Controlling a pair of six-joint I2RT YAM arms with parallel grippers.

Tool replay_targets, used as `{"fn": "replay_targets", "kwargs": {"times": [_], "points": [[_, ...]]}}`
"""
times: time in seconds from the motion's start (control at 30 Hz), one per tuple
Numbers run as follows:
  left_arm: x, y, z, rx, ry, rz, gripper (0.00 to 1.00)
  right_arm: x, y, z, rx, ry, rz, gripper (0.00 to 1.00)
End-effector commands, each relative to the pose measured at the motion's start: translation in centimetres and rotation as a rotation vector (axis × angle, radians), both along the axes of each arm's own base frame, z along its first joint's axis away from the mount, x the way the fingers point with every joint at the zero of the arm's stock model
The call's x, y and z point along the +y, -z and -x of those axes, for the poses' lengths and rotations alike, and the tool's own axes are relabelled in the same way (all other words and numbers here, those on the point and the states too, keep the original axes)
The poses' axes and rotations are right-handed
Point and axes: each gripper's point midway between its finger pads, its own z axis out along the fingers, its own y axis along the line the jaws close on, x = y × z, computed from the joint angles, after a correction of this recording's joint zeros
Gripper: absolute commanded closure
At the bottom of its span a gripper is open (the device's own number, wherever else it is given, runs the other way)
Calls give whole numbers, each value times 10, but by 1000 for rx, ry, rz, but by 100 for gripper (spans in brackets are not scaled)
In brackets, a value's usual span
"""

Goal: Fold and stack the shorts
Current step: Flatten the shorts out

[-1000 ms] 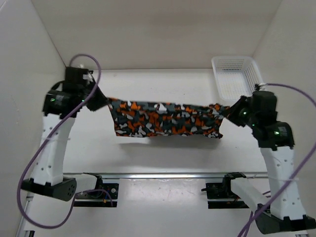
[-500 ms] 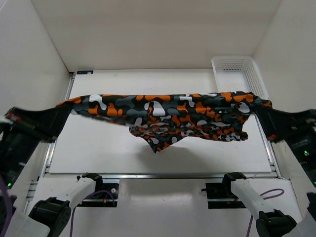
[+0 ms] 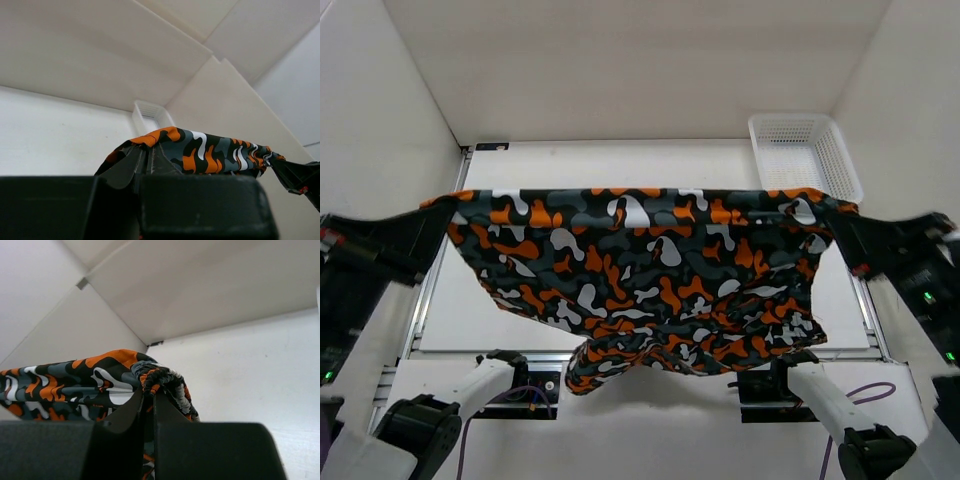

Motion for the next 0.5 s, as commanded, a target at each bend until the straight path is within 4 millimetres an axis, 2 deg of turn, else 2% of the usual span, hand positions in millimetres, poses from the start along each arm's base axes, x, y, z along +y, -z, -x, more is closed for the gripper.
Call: {"fn": "replay_targets", "kwargs": {"times": [0.0,0.03,0.07,0.1,0.13,0.17,0.2,0.23,0.27,0.3,0.33,0.37,0.4,0.43,0.47], "points": [[73,-8,-62,19,-490,-18,90,-64,46,-84,171,427,125,99],[73,-6,-75,35,-505,-40,90,-62,55,-96,197,425,135,99],[67,8,-103,99,-514,-83,90,-61,58,-111,197,425,148,99],[63,13,-118,121,-513,-95,90,-57,85,-137,278,421,179,99],[59,21,-134,150,-513,-112,90,-57,98,-151,308,427,207,99],[52,44,-164,225,-510,-163,90,-54,104,-169,310,427,208,99],[47,51,-182,243,-510,-173,90,-51,137,-195,397,418,252,99],[43,63,-199,277,-508,-192,90,-48,152,-209,429,416,265,99],[39,76,-215,313,-506,-212,90,-44,171,-239,462,410,292,99],[32,102,-249,382,-513,-251,90,-44,193,-254,507,413,320,99],[29,115,-265,420,-504,-269,90,-42,204,-267,531,410,330,99],[35,131,-283,463,-514,-278,90,-38,229,-294,583,404,350,99],[33,162,-314,548,-500,-299,90,-39,244,-306,612,409,373,99],[30,177,-331,581,-473,-290,90,-37,252,-319,622,408,377,99],[39,187,-348,605,-488,-284,90,-36,283,-341,687,401,395,99]]}}
